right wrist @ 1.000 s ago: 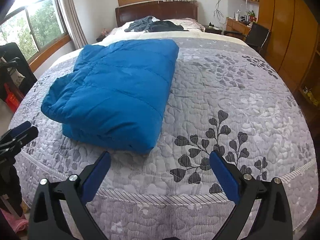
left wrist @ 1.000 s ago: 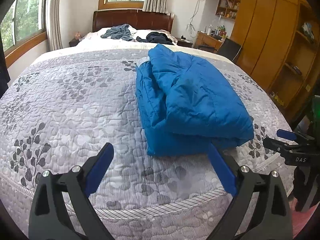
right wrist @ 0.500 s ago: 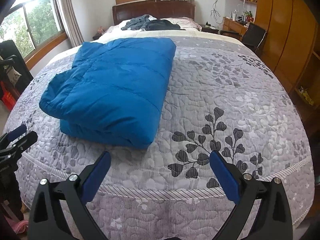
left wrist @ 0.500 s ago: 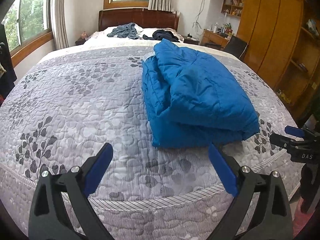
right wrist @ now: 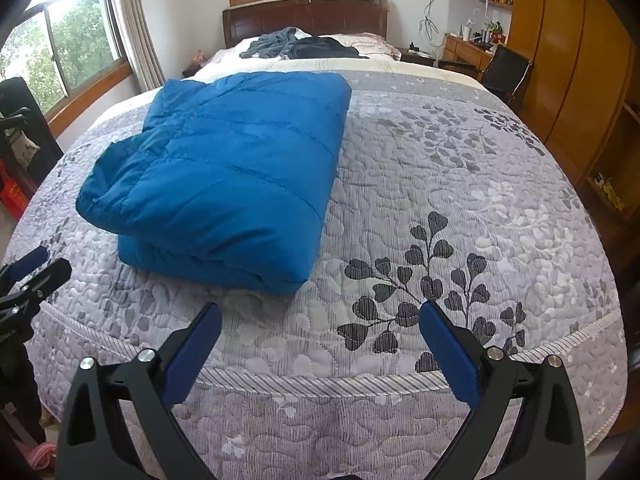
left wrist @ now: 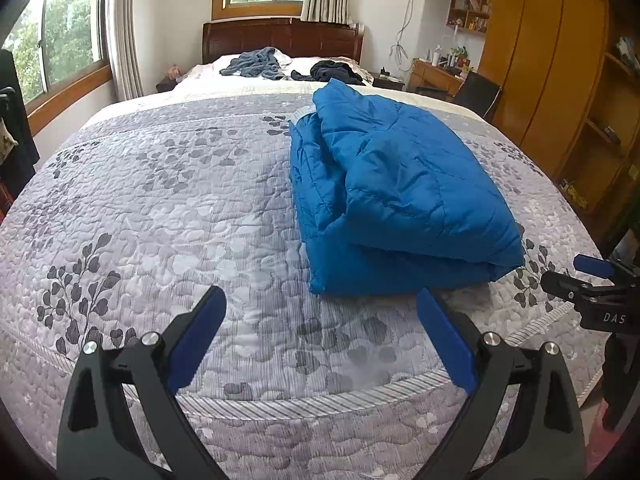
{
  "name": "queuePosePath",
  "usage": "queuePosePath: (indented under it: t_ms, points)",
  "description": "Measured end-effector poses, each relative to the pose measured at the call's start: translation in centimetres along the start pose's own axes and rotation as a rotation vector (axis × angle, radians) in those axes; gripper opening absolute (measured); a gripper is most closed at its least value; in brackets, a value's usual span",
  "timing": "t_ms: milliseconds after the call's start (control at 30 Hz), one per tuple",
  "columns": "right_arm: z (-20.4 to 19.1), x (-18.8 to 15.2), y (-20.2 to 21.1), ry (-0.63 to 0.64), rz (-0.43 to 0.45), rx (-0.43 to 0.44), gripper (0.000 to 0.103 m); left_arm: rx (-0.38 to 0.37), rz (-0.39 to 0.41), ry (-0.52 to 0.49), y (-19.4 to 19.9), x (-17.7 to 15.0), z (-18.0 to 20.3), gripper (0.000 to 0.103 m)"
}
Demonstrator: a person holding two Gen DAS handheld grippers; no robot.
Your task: Fold large clothes
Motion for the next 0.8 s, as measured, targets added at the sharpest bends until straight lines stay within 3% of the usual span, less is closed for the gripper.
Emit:
queuePosePath:
  t_ms: [800]
  points:
    - [-0.10, 0.01, -0.81, 0.008, -0.015, -0.006, 0.099, -0.004, -0.022, 0.002, -0.88, -0.22, -0.33, 0.095]
Point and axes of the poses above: each gripper's, at about its wrist camera, not at the fingertips, and y roughly against the way its jaws point, z to its right, x to its top, the point moved 3 cm from there along -y, roughly the way its jaws point, and after that the axes turned 15 degrees about -y, right-handed, at the moved point
